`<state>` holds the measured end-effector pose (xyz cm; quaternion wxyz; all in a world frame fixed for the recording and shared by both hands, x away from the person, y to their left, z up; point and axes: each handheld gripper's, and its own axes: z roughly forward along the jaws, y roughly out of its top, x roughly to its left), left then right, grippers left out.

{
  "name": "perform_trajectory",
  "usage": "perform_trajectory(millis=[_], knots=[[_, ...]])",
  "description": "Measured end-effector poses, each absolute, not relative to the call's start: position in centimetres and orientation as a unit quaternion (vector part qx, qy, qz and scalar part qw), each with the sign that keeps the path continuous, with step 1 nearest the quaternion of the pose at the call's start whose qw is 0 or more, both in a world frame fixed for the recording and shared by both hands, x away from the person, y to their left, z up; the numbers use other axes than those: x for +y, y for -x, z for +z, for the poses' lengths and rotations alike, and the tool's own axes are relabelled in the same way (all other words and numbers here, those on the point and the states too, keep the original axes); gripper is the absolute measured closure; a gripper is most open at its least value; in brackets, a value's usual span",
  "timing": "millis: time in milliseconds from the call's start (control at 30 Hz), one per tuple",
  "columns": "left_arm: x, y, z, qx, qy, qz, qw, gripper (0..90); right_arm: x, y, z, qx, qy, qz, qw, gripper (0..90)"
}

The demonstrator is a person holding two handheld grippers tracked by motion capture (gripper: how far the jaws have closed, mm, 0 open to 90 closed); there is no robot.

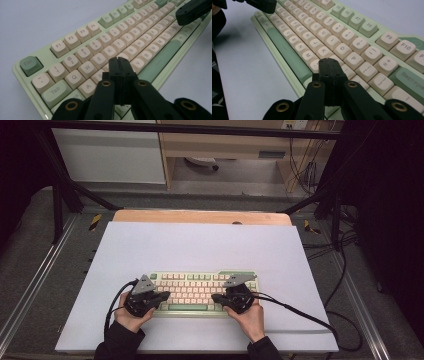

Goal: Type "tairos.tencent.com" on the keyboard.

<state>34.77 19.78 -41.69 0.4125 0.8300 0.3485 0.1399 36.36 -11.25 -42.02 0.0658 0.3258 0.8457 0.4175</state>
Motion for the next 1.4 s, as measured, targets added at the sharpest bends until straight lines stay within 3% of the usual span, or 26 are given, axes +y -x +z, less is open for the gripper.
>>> perform_trajectory(millis=[1400], knots=[[19.8,-34.7,-41.8,0.347,-0.829,0.135,0.417,89.9,-11.1,-36.2,-42.3,0.852,-0.319,0.408,0.069,90.0]])
